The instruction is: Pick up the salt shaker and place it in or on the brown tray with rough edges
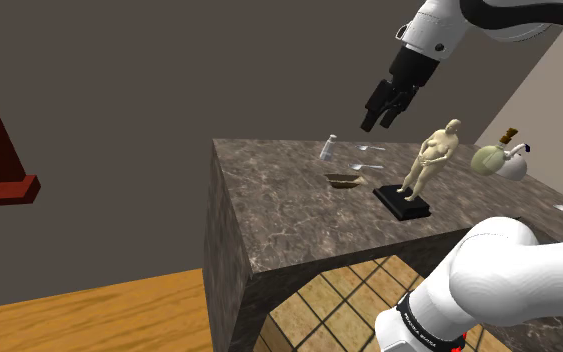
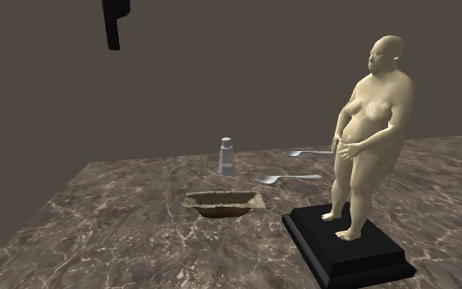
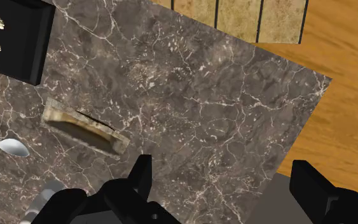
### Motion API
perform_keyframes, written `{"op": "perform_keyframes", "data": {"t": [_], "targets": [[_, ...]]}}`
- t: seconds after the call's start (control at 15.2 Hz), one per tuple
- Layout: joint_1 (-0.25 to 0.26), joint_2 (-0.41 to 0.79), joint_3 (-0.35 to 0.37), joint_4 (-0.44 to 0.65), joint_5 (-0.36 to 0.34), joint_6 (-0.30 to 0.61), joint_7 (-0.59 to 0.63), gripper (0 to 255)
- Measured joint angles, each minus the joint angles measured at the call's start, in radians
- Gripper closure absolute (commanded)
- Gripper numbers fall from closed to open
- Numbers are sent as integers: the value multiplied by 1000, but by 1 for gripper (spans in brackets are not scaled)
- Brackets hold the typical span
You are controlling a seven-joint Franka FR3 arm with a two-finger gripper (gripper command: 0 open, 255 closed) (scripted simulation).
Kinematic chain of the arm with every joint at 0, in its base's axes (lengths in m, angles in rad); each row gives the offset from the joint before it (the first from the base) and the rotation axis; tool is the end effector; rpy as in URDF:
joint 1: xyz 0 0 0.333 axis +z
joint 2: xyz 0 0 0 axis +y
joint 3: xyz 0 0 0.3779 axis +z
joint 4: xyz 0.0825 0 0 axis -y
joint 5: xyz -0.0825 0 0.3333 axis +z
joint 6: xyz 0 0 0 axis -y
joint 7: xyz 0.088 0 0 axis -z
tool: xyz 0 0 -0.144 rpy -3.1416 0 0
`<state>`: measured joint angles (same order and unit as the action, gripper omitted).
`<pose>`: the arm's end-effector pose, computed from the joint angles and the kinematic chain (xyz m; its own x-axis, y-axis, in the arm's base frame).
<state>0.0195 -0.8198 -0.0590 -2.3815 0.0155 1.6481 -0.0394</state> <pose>0.2127 -0.0138 0.6005 0.9961 0.0137 0.0875 0.0186 -0.9983 -0.0552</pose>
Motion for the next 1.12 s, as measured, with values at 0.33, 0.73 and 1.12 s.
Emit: {"op": "perform_keyframes", "data": {"t": [0.33, 0.73, 1.12], "targets": [[-11, 62, -57, -5, -26, 68, -65, 0], [-21, 220, -170, 36, -56, 188, -195, 0], [-18, 409, -284, 109, -43, 302, -338, 0]]}}
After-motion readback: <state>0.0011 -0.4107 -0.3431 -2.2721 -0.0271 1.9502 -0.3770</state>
